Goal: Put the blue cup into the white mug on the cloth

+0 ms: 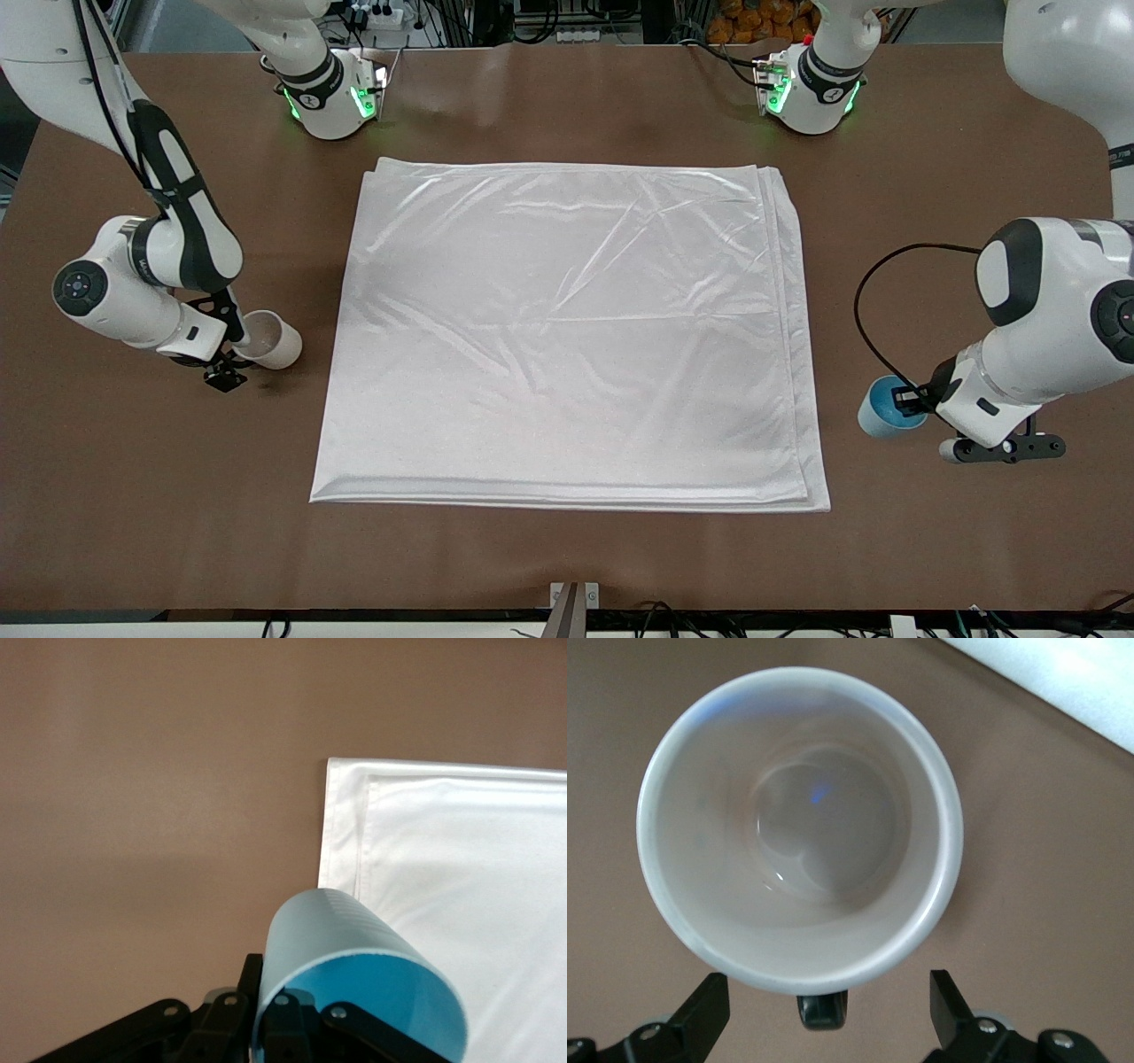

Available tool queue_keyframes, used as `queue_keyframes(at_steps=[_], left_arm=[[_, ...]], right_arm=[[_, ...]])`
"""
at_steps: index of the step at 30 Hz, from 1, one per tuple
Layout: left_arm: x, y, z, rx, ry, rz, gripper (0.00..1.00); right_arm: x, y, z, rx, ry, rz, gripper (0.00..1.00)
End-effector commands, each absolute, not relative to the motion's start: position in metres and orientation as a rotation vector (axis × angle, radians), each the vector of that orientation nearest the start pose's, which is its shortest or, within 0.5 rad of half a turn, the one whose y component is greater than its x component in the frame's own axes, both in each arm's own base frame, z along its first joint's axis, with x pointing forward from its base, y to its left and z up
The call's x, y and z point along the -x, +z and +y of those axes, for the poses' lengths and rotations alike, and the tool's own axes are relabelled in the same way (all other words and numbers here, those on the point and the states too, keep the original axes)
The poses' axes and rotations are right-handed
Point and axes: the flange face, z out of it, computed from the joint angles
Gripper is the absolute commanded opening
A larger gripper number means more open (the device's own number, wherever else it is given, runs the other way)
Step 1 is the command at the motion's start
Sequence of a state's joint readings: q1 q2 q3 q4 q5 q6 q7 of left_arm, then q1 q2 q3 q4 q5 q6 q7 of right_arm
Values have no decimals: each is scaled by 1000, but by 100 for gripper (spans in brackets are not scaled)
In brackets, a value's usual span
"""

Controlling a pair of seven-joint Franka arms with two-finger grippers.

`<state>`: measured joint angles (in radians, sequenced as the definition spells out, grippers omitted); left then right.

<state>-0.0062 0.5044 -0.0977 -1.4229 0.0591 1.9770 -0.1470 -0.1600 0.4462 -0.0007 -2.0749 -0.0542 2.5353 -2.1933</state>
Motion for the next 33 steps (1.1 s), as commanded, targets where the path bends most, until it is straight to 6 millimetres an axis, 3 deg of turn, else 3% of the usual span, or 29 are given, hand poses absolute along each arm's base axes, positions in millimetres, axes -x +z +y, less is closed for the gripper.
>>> queue_keyframes(at_steps=[1,6,11,15,25,33], left_arm=[[-697,426,-67,3136,-84,-18,0],[-697,430,-65,3132,-84,-12,0],[-696,430,-69,3131,-85,-4,0],[-696,430,-69,3131,-82,-3,0],[-696,429,-69,3131,-80,-3,0],[-693,440,-80,3138,-104,22,0]], right_arm=[[-580,204,-102,-1514,-24,2699,99],[-578,201,-106,-1514,-27,2704,86],[-579,201,-105,-1516,-23,2704,62],[-578,200,-102,-1515,-21,2709,50],[-582,205,-91,-1492,-3,2717,3],[-584,215,-92,-1570,51,2682,0]])
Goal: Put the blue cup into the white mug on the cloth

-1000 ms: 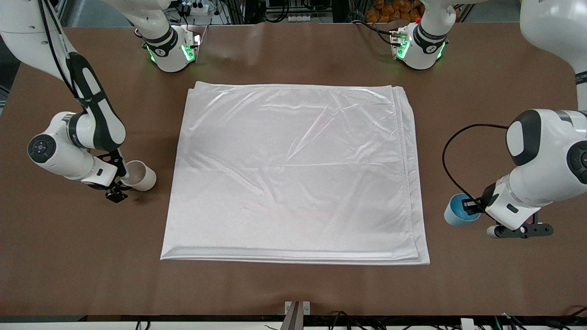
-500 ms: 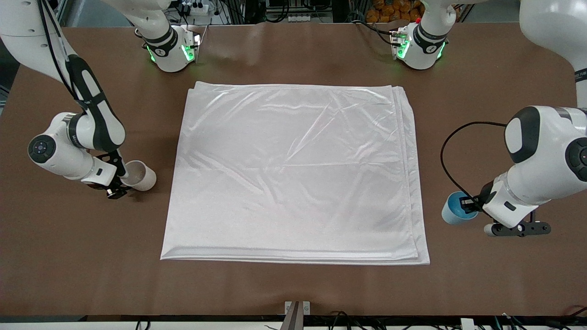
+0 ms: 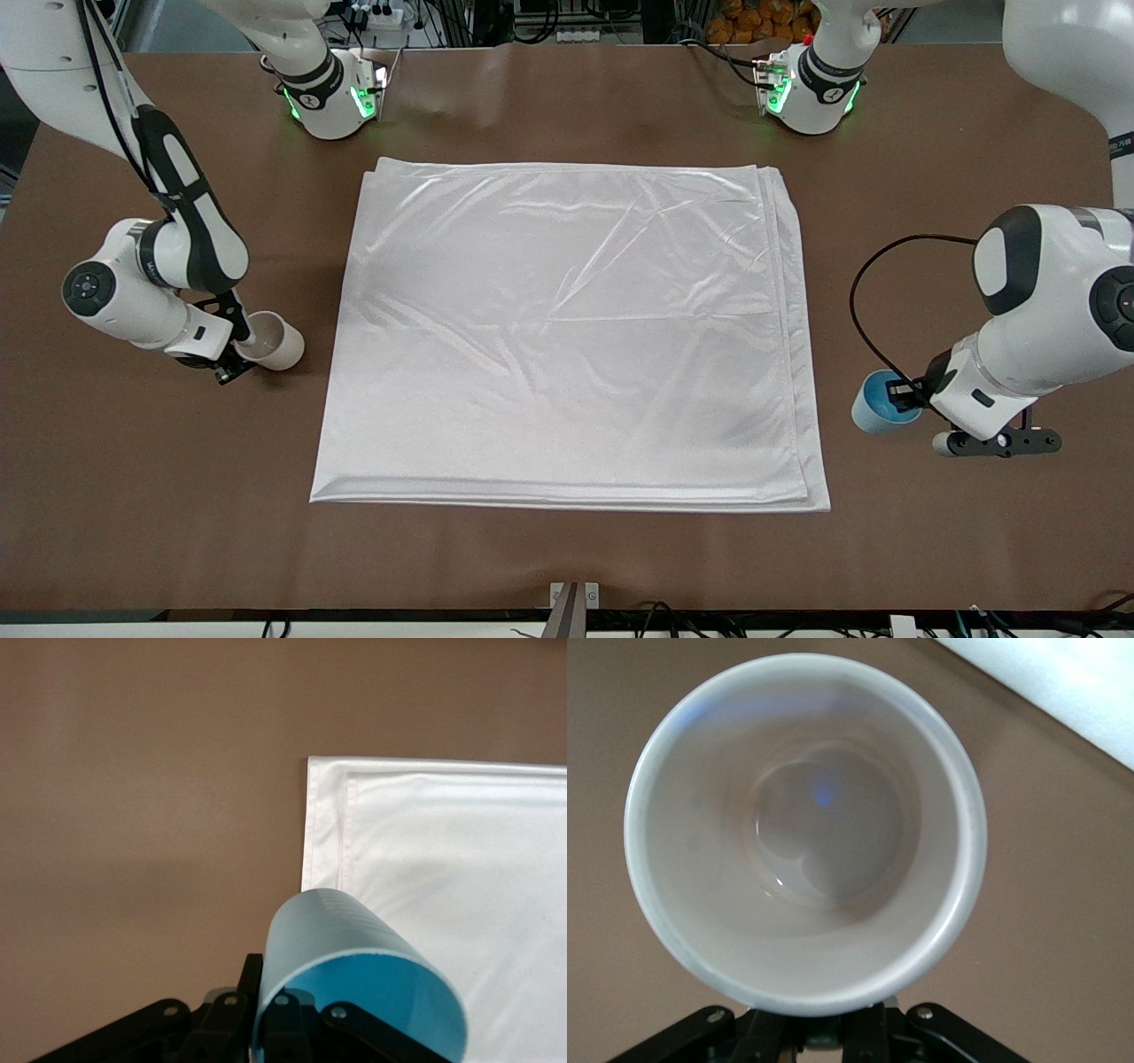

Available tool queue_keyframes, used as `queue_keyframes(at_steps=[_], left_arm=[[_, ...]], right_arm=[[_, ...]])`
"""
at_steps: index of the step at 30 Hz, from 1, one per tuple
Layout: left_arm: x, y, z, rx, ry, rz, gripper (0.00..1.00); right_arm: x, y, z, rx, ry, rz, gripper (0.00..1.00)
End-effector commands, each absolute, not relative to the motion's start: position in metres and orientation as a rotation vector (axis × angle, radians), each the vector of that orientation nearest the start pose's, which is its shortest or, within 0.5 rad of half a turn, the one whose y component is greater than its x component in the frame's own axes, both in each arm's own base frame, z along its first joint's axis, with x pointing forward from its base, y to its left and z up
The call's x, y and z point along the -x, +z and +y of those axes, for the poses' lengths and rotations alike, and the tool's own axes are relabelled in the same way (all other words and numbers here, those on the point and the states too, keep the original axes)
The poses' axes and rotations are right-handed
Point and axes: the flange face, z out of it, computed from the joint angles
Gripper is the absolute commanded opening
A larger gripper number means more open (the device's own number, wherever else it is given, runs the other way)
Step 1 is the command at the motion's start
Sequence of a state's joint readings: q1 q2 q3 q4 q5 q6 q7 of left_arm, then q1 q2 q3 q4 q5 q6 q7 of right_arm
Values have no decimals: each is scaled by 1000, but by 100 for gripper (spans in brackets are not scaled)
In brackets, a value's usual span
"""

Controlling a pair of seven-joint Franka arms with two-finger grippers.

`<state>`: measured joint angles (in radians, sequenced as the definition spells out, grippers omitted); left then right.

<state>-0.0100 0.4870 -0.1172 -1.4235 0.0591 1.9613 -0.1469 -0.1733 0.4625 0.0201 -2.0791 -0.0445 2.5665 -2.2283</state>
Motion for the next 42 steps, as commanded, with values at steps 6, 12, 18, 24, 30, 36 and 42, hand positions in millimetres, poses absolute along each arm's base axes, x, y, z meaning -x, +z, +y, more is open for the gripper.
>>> queue_keyframes(at_steps=[6,12,18,24,30,36,42], left_arm=[[-689,450,-85,3138,-107,36,0],[-688,450,-85,3137,-95,36,0],[-688,450,-85,3137,-95,36,0],[-688,450,-85,3137,-91,36,0],[-687,450,-89,3137,-93,43,0],[-687,451,-88,3137,-95,43,0],[-687,452,-87,3137,-100,43,0]], right_arm=[[-585,231,-88,-1653,109,2648,0],[-586,250,-56,-1736,133,2627,0],[-588,263,-19,-1823,129,2585,0],[-587,263,23,-1876,123,2555,0],[-583,265,66,-1934,107,2531,0],[-575,272,105,-1998,90,2489,0],[-561,276,155,-2036,59,2462,0]])
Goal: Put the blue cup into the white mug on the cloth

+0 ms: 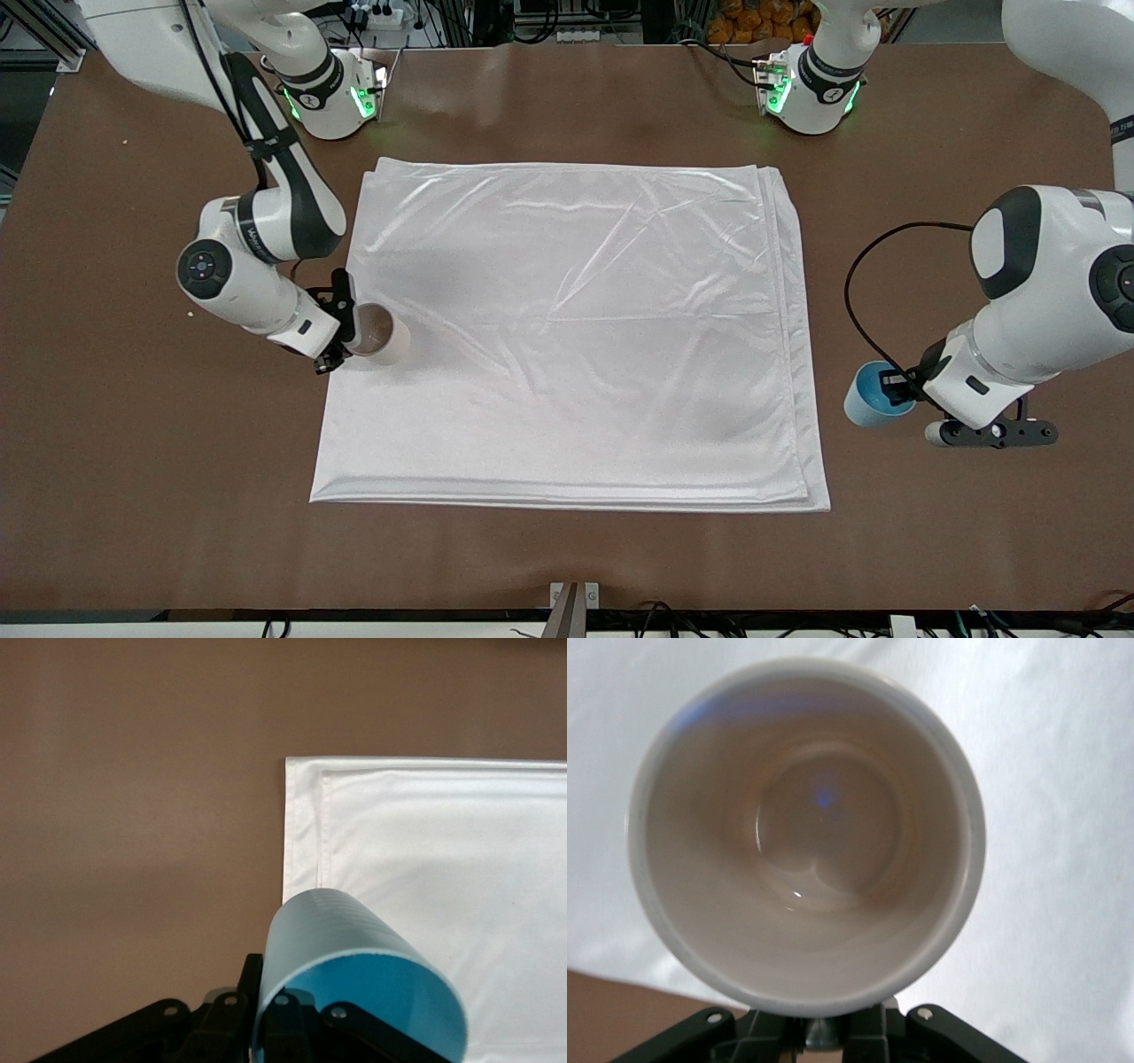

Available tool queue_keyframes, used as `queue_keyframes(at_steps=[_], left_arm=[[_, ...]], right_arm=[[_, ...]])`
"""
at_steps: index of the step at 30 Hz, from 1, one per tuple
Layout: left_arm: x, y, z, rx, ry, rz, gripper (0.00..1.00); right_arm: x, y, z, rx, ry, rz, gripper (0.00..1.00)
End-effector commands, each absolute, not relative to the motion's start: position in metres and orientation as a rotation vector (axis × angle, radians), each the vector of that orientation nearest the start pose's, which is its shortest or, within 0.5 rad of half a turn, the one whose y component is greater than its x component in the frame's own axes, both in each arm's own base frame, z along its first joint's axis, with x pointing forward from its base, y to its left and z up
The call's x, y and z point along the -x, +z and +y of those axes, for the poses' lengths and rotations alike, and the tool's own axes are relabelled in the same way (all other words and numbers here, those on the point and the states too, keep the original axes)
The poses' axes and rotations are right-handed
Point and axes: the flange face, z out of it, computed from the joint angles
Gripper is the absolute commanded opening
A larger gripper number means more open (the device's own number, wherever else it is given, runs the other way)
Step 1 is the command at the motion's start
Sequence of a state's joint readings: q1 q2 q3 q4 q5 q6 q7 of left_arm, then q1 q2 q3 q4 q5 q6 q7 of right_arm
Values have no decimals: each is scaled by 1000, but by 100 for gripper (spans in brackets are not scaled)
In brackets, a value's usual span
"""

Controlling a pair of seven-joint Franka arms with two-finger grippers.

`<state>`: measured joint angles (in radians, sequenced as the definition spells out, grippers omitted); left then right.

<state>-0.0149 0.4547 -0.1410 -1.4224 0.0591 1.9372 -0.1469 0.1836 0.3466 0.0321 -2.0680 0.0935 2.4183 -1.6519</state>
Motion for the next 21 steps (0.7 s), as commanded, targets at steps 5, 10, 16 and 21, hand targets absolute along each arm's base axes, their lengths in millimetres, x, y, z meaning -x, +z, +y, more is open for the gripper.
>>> queue_keyframes(at_steps=[5,10,16,21], left_arm=[[-684,468,-87,3136,-131,43,0],[-678,476,-94,3140,-107,74,0],[-676,479,-106,3156,-111,102,0],[-674,493,-102,3154,-140,97,0]], right_arm=[[-553,276,183,-2083,36,2410,0],[-538,276,226,-2106,0,2341,0],[-522,275,267,-2160,-13,2261,0],[-509,272,297,-2200,-17,2216,0]])
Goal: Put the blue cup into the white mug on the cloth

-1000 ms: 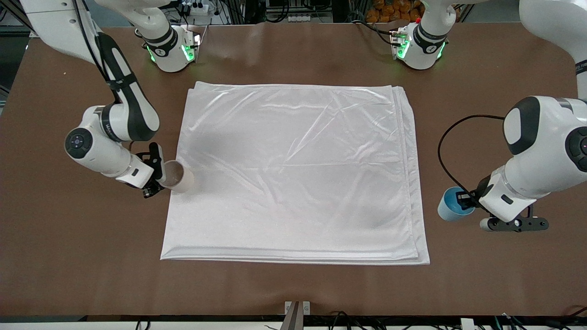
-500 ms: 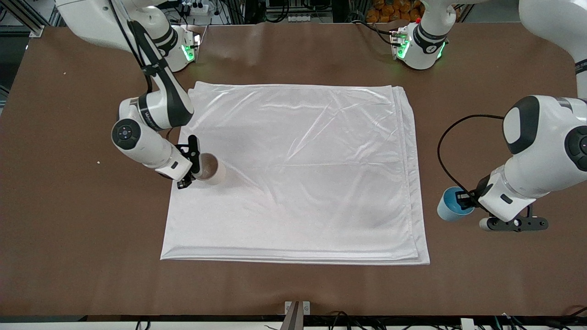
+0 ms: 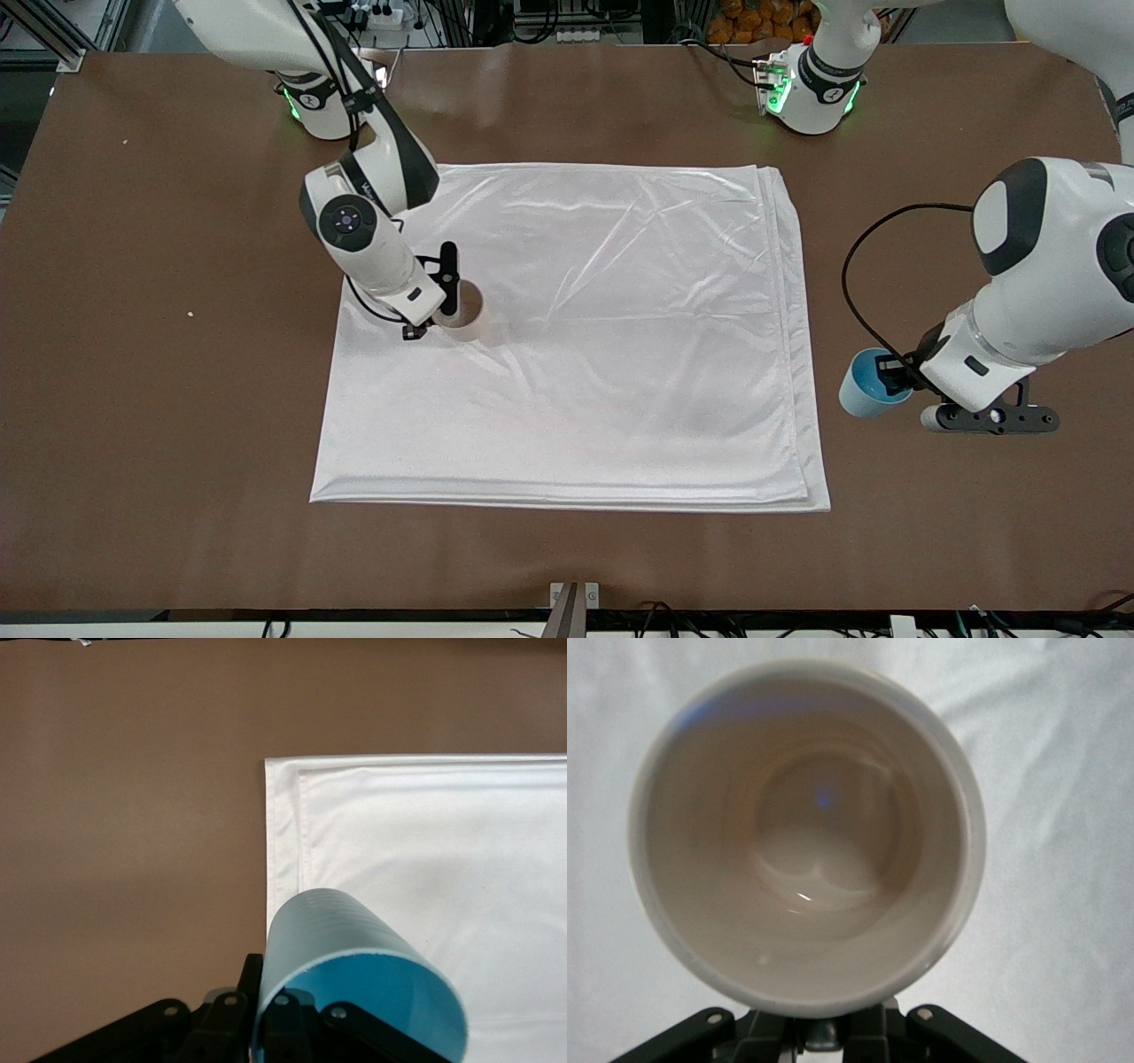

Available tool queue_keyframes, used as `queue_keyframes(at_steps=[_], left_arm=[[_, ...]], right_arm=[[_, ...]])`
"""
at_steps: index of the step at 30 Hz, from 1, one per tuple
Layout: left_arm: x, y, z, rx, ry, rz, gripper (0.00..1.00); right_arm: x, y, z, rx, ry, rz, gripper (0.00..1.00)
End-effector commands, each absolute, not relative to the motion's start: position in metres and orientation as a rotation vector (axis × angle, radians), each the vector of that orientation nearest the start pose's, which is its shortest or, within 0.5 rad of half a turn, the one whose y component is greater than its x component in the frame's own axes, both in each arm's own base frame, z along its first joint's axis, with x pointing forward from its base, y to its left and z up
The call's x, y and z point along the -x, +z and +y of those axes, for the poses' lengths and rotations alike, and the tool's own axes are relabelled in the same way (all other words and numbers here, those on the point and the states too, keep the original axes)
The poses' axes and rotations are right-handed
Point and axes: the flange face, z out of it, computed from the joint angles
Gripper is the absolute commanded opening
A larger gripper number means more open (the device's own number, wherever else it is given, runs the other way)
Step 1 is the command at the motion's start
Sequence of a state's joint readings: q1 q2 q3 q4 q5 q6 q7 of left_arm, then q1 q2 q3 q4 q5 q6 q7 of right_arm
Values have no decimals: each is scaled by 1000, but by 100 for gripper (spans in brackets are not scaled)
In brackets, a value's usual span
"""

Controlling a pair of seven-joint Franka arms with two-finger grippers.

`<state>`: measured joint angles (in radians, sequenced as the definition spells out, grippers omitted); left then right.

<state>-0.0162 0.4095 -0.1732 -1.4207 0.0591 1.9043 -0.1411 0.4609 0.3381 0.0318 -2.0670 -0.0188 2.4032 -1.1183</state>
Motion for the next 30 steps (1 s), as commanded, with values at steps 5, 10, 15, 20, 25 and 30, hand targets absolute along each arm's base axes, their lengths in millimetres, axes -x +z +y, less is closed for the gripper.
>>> queue_keyframes(at_steps=[5,10,15,20,25,30], left_arm=[[-674,492,-101,3149,-132,99,0],[-672,491,-109,3153,-128,112,0],[-670,491,-123,3162,-123,150,0],[-669,486,-138,3171,-111,186,0],[-669,485,-139,3173,-108,188,0],[-668,478,-146,3173,-93,204,0]], right_arm=[[-499,267,330,-2243,-10,2169,0],[-490,257,362,-2259,-17,2117,0],[-488,253,386,-2266,-61,2070,0],[-484,240,408,-2299,-79,2030,0],[-480,224,427,-2305,-83,2022,0],[-479,215,431,-2303,-87,2026,2]])
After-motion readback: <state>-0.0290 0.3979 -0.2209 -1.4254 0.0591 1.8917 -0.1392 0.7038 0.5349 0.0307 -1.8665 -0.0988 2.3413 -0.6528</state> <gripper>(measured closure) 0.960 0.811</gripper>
